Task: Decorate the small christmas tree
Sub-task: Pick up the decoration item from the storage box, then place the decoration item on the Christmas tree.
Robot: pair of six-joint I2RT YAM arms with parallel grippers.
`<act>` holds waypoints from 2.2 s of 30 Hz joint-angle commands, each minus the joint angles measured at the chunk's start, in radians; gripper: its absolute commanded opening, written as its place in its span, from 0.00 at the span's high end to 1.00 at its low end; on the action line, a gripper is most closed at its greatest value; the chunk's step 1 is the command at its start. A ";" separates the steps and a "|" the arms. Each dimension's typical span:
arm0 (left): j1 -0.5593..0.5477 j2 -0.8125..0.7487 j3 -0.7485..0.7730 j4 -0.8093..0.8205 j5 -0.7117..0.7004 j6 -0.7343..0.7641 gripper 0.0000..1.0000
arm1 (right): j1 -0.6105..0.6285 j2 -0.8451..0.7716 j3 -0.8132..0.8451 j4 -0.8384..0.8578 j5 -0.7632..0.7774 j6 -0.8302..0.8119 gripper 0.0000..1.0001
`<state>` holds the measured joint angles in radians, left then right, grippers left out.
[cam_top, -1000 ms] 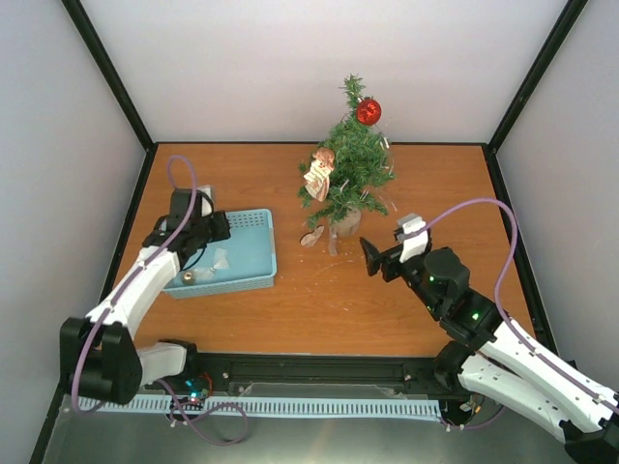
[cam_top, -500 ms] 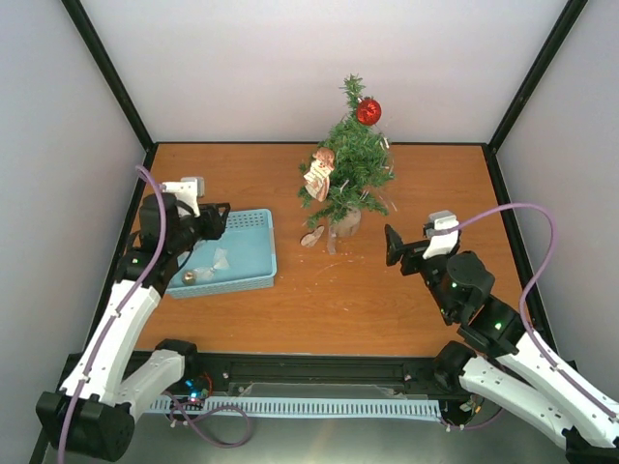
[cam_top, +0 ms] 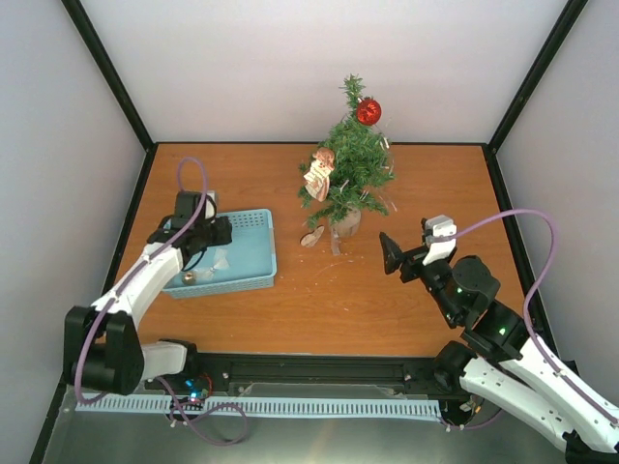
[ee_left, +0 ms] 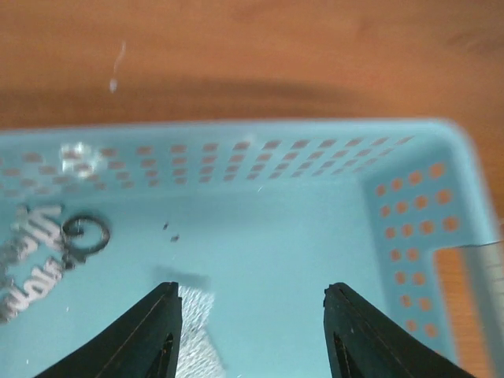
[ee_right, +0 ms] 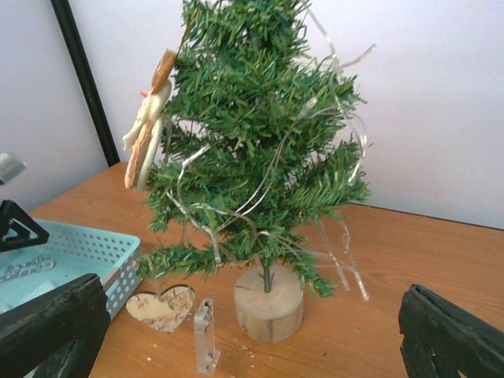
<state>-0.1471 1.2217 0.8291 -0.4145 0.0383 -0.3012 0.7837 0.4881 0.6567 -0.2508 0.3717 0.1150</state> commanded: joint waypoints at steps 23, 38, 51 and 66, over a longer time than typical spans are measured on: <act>0.014 0.360 0.050 -0.027 0.037 0.041 0.99 | -0.007 0.026 -0.084 0.156 -0.101 -0.092 0.00; 0.014 0.025 0.166 -0.026 0.286 0.037 0.99 | -0.007 0.054 -0.093 0.164 -0.066 -0.081 0.00; 0.014 -0.155 0.229 0.059 0.515 -0.006 0.99 | -0.006 0.127 -0.039 0.178 -0.189 -0.036 0.03; 0.007 -0.304 0.141 0.488 0.982 -0.311 0.99 | -0.005 0.319 0.140 0.383 -0.645 -0.090 0.26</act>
<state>-0.1394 0.9577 1.0065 -0.1249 0.8978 -0.4686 0.7837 0.7422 0.7372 0.0299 -0.1253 0.0311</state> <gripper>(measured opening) 0.009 0.752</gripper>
